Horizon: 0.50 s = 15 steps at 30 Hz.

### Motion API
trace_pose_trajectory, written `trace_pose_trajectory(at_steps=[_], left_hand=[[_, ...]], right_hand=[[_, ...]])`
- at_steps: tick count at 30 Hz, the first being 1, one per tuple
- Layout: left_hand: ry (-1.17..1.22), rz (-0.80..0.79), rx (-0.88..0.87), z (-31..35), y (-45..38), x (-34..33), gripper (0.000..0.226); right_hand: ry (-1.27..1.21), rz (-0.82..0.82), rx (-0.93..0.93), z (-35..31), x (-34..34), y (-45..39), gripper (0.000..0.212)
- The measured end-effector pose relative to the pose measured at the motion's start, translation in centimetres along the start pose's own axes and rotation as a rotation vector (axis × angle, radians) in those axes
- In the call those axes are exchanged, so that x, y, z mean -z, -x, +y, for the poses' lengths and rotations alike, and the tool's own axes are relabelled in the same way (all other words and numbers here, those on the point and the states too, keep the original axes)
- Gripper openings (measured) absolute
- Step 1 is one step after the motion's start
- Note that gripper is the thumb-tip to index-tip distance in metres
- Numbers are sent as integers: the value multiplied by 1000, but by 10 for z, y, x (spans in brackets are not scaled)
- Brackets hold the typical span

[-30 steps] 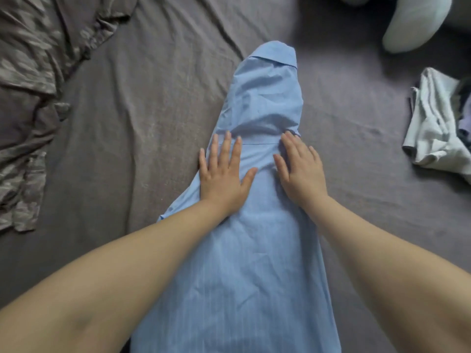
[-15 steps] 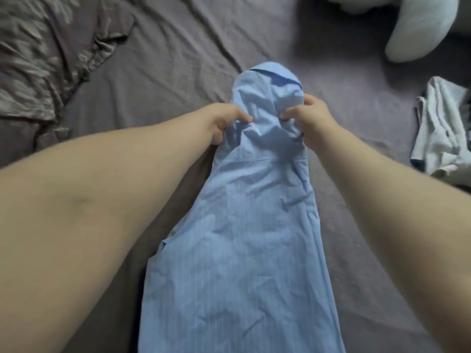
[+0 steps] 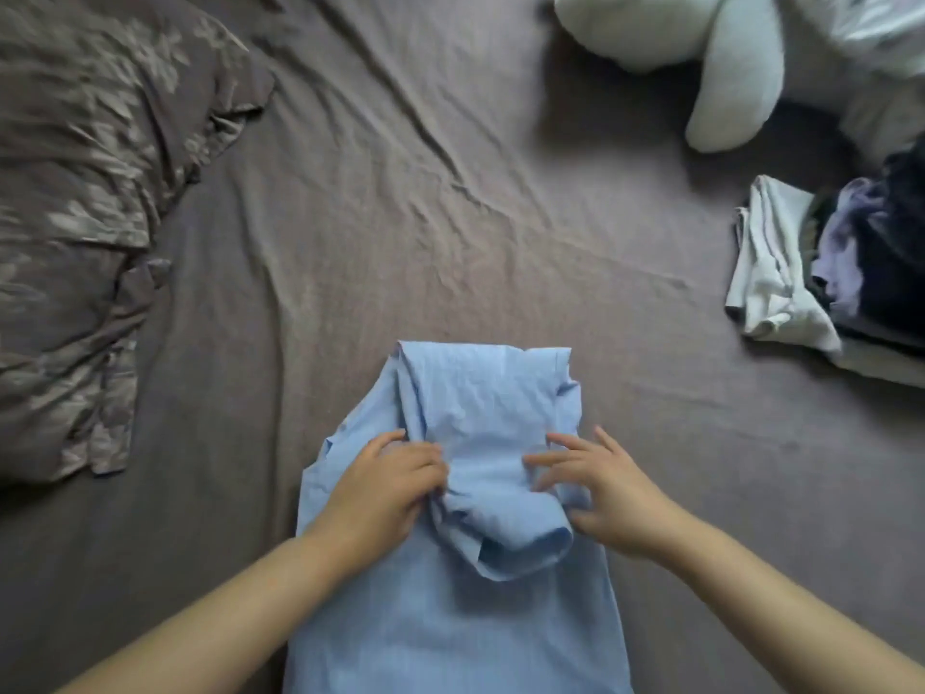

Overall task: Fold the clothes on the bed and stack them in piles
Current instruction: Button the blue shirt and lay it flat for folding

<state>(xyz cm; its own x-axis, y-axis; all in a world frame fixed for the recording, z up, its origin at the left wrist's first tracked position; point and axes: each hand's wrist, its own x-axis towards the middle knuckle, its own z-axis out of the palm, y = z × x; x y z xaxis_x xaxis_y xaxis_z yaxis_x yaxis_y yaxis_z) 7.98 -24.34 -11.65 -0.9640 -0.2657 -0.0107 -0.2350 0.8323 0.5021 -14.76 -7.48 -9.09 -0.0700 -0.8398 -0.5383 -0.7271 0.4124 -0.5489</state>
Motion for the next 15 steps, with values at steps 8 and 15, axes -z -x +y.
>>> trace_pose_trajectory(at_steps=[8,15], left_hand=[[-206,119,52,24,-24,-15,57],[-361,-325,279,27,-31,-46,106]], right_hand=[[184,542,143,-21,-24,-32,57],[364,316,-29,-11,-22,-62,63]])
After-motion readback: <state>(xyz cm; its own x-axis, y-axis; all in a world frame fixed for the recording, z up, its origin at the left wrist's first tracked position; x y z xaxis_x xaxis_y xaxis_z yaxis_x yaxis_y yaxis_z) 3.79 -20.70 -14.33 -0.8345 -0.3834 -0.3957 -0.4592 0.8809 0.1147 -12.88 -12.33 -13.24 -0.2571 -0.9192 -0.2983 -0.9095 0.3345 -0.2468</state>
